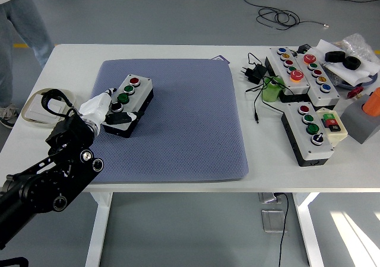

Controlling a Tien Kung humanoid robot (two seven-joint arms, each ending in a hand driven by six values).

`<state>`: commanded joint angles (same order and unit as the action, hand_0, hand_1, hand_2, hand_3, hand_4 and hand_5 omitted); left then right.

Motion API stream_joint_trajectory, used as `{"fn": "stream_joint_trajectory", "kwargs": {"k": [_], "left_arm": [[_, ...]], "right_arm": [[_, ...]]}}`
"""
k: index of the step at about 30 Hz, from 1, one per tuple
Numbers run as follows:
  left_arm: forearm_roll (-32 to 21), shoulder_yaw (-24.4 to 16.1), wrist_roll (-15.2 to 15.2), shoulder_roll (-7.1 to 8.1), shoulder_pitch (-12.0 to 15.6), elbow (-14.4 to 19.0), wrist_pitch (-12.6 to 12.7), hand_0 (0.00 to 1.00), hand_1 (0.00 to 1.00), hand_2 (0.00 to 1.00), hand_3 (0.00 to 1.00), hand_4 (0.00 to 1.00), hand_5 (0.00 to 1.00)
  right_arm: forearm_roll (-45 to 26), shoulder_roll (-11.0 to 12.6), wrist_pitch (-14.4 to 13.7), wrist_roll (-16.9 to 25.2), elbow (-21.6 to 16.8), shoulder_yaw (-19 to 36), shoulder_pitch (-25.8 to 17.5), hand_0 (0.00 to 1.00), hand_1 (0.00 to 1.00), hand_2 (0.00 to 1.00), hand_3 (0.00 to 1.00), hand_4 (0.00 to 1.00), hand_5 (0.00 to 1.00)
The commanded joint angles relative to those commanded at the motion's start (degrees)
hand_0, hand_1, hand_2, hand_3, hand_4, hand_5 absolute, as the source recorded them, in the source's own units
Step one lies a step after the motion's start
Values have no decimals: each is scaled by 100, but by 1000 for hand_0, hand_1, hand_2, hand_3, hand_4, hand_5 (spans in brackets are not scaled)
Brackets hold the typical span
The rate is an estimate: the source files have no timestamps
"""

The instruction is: Pick up the button,place it on the desk,press the button,press the button

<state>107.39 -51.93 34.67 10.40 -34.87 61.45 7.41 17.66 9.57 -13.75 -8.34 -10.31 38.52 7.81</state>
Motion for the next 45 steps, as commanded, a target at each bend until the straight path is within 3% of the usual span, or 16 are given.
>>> {"fn": "stream_joint_trajectory", "kwargs": {"k": [2, 3, 8, 9, 20, 21, 26, 27, 32, 33, 38, 39, 44, 45], "left_arm": [[102, 47, 63, -23, -32, -34, -11, 855, 969, 998, 998, 998, 631], [132, 63, 81, -29, -45, -46, -15, 785, 930, 998, 998, 998, 519], [333, 131, 188, -66, -129, -128, -51, 785, 930, 998, 998, 998, 519], [352, 138, 196, -69, -138, -136, -57, 691, 855, 952, 998, 998, 470], [602, 284, 231, -107, -255, -293, -63, 648, 797, 899, 998, 998, 418], [631, 294, 231, -109, -268, -314, -68, 559, 731, 857, 998, 985, 306], [756, 335, 231, -100, -323, -356, -96, 559, 731, 857, 998, 985, 306], [776, 339, 231, -97, -331, -360, -103, 478, 655, 777, 998, 946, 239], [987, 362, 231, -72, -383, -406, -186, 478, 655, 777, 998, 946, 239], [1022, 363, 231, -64, -393, -423, -229, 380, 536, 600, 788, 902, 192], [1060, 383, 231, -42, -409, -495, -310, 380, 536, 600, 788, 902, 192], [1072, 388, 231, -39, -413, -512, -321, 340, 431, 453, 708, 839, 133], [1174, 409, 231, -34, -428, -566, -368, 340, 431, 453, 708, 839, 133], [1188, 409, 231, -31, -432, -571, -379, 294, 376, 393, 647, 755, 77]], "right_arm": [[14, 2, 1, -5, 0, -1, -11, 787, 797, 817, 751, 412, 479], [21, 2, 0, -7, 0, 3, -13, 787, 797, 817, 751, 412, 479], [17, 1, 0, -8, 0, -10, -24, 787, 797, 817, 751, 412, 479], [10, 1, 0, -6, 0, -16, -23, 787, 797, 817, 751, 412, 479], [-26, 7, 0, 8, 0, -29, -12, 787, 797, 817, 751, 412, 479], [-24, 9, 0, 10, 0, -27, -9, 787, 797, 817, 751, 412, 479], [-39, 10, -3, 15, 0, -27, 6, 787, 797, 817, 751, 412, 479], [-39, 10, -3, 15, 0, -25, 8, 787, 797, 817, 751, 412, 479], [-12, 14, -5, 15, 0, 6, 25, 787, 797, 817, 751, 412, 479], [-8, 16, -6, 15, 0, 14, 28, 787, 797, 817, 751, 412, 479], [8, 17, -8, 12, 0, 34, 36, 787, 797, 817, 751, 412, 479], [-3, 17, -9, 13, 0, 25, 37, 787, 797, 817, 751, 412, 479], [3, 17, -11, 7, 0, 26, 48, 787, 797, 817, 751, 412, 479], [0, 15, -12, 5, 0, 28, 49, 787, 797, 817, 751, 412, 479]]}}
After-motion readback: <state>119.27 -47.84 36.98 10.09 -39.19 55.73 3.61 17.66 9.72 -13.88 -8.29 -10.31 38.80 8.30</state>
